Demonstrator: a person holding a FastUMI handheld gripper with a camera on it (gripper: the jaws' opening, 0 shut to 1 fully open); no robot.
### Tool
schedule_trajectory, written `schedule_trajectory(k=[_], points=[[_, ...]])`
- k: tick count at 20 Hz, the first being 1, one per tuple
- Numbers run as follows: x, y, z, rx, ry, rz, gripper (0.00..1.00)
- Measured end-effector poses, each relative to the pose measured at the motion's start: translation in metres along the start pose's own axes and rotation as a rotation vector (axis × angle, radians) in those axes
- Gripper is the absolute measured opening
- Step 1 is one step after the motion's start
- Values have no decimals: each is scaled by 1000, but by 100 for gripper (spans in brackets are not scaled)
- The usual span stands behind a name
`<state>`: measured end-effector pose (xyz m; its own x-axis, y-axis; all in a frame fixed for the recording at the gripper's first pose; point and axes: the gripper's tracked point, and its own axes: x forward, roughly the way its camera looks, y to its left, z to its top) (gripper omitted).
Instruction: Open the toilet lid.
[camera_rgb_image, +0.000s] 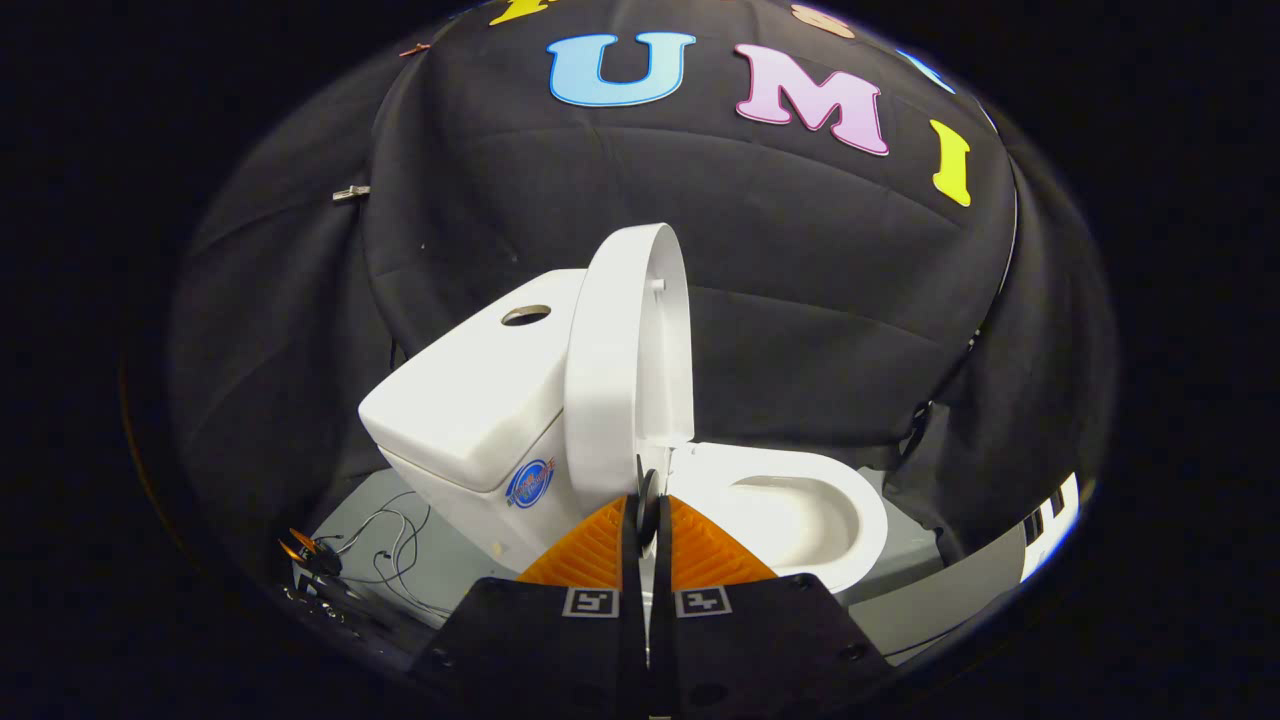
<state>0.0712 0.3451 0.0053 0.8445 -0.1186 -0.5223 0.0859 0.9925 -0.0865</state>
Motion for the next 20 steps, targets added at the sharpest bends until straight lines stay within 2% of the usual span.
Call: schedule_trajectory(k=[7,20], points=[[3,17,1,-64,-40,-17,10],[9,29,-2,-120,-47,-30,12]])
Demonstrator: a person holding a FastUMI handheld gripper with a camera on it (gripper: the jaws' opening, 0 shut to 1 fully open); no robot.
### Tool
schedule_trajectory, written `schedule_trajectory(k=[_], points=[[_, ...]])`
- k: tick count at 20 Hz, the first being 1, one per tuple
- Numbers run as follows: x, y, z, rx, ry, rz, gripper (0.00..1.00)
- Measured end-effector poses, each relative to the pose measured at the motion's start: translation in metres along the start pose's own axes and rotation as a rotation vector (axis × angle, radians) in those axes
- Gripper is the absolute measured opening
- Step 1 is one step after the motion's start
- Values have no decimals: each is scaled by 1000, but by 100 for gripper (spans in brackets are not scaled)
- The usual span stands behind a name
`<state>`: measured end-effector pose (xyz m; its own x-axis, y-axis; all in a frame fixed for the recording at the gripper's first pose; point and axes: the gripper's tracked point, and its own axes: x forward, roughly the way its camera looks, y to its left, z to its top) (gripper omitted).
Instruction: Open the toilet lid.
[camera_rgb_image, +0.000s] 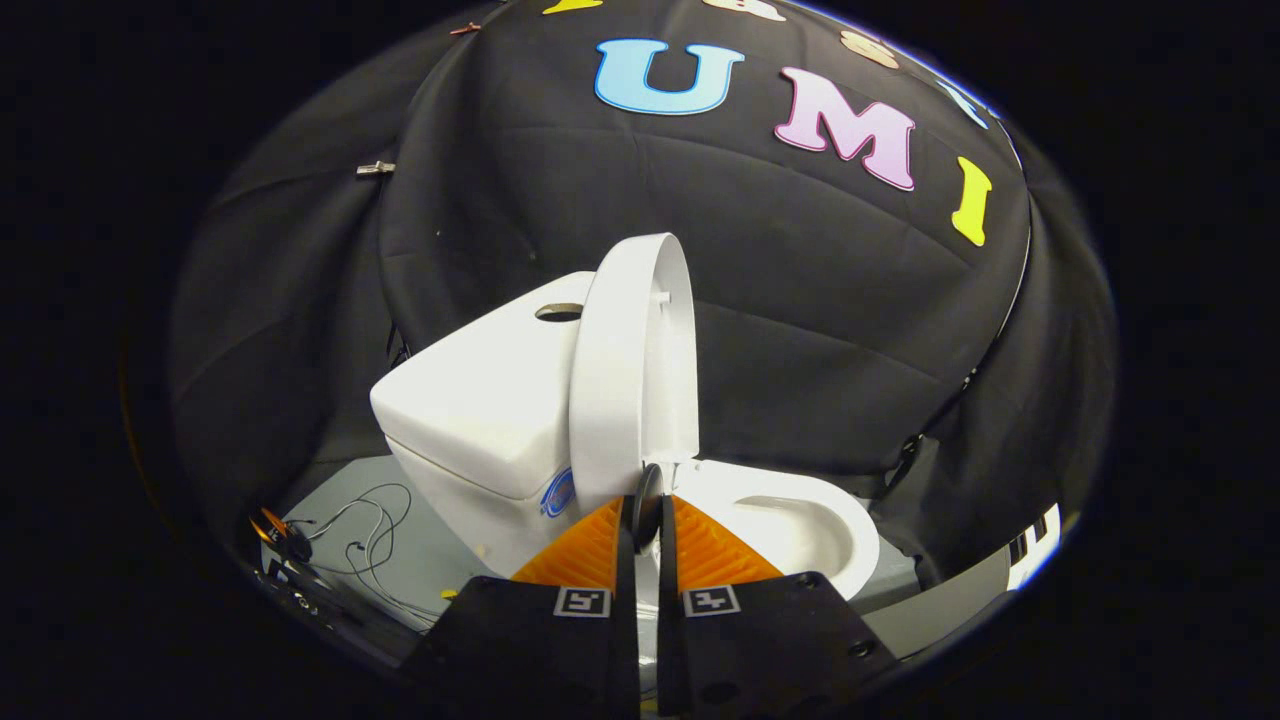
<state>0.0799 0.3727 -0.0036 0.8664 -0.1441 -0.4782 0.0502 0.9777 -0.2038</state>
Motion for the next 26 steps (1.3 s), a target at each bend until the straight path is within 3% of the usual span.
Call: schedule_trajectory(k=[6,11,26], points=[[6,3,-13,10,62,53,23],[2,2,-21,3,90,95,100],[-55,-9,1,41,24,275,99]])
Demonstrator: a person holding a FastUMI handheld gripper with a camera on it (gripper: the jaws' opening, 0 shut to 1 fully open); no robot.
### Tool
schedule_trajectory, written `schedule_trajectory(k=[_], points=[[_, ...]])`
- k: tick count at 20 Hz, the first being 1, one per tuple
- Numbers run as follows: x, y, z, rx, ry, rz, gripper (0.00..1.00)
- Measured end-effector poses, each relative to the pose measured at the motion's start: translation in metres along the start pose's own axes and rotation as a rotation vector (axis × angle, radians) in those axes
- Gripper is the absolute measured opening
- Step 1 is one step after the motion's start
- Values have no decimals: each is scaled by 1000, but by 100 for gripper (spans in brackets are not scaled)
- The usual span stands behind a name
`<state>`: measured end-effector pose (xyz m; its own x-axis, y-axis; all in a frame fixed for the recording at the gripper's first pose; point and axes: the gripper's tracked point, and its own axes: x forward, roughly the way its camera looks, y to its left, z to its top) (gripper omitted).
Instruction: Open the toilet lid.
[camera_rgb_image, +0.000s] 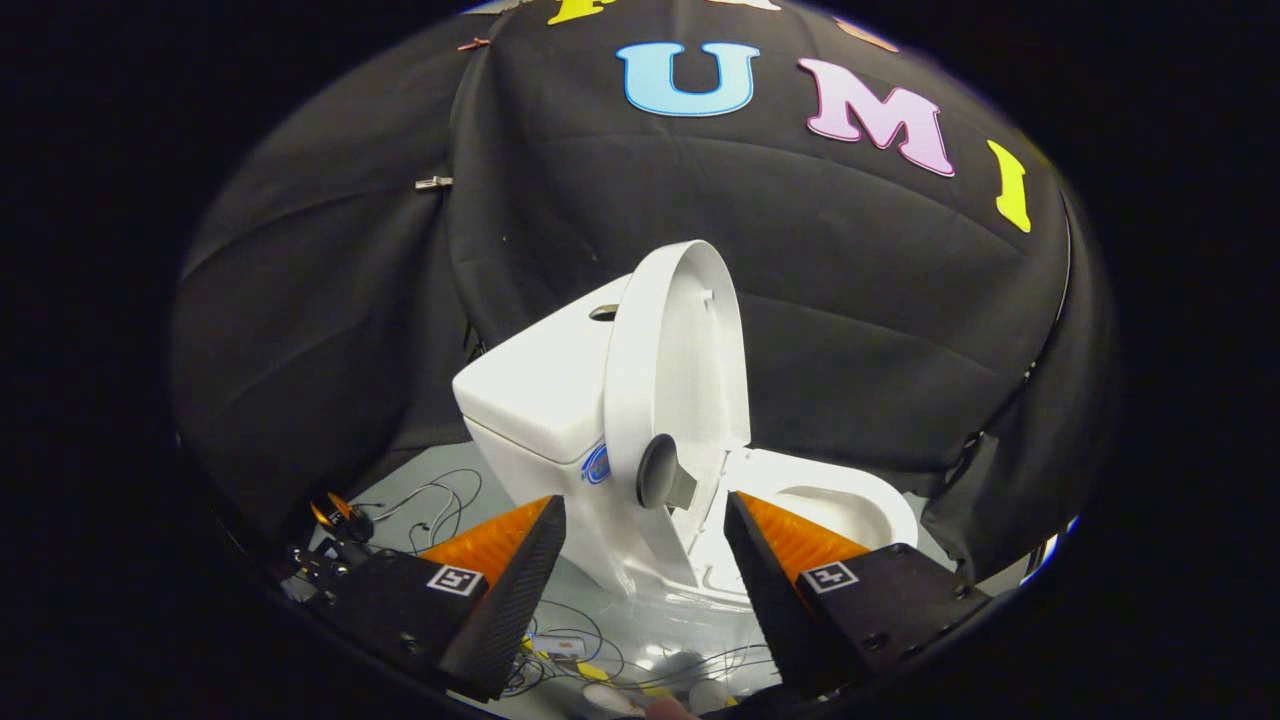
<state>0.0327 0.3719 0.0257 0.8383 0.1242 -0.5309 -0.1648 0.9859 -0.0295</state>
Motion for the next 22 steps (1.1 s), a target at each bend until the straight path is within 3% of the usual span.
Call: schedule_trajectory(k=[10,22], points=[[-45,-42,9,57,-76,110,100],[-44,-162,-2,63,-229,33,100]])
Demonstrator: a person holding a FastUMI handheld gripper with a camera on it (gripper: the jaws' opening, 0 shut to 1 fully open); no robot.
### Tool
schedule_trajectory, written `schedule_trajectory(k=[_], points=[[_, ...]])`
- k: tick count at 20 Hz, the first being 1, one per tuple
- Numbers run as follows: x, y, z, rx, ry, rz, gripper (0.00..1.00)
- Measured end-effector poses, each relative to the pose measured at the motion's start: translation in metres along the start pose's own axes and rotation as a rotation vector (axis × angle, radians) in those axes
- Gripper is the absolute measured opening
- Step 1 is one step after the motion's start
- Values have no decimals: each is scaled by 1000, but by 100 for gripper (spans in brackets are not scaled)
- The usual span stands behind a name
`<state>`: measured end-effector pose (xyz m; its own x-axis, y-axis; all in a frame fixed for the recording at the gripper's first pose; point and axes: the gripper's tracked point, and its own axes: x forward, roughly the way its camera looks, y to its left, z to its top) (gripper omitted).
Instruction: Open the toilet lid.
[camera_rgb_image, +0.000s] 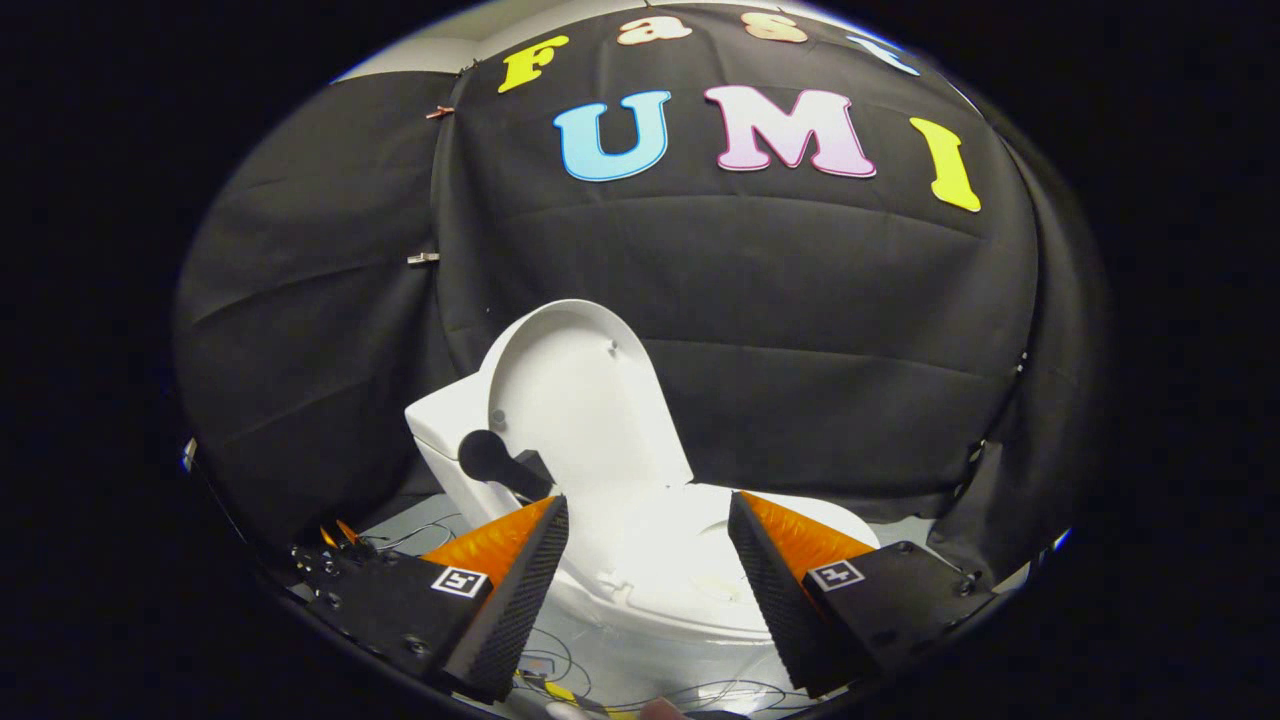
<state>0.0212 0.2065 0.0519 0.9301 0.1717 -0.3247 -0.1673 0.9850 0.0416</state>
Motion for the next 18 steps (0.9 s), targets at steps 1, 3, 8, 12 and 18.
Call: schedule_trajectory(k=[1,3,8,12,18], points=[[1,-10,-2,1,-11,-9,100],[3,-32,-7,18,-19,-39,100],[10,-75,-18,51,-58,-102,100],[12,-102,-35,38,-108,-162,100],[6,-119,-30,22,-279,-166,100]])
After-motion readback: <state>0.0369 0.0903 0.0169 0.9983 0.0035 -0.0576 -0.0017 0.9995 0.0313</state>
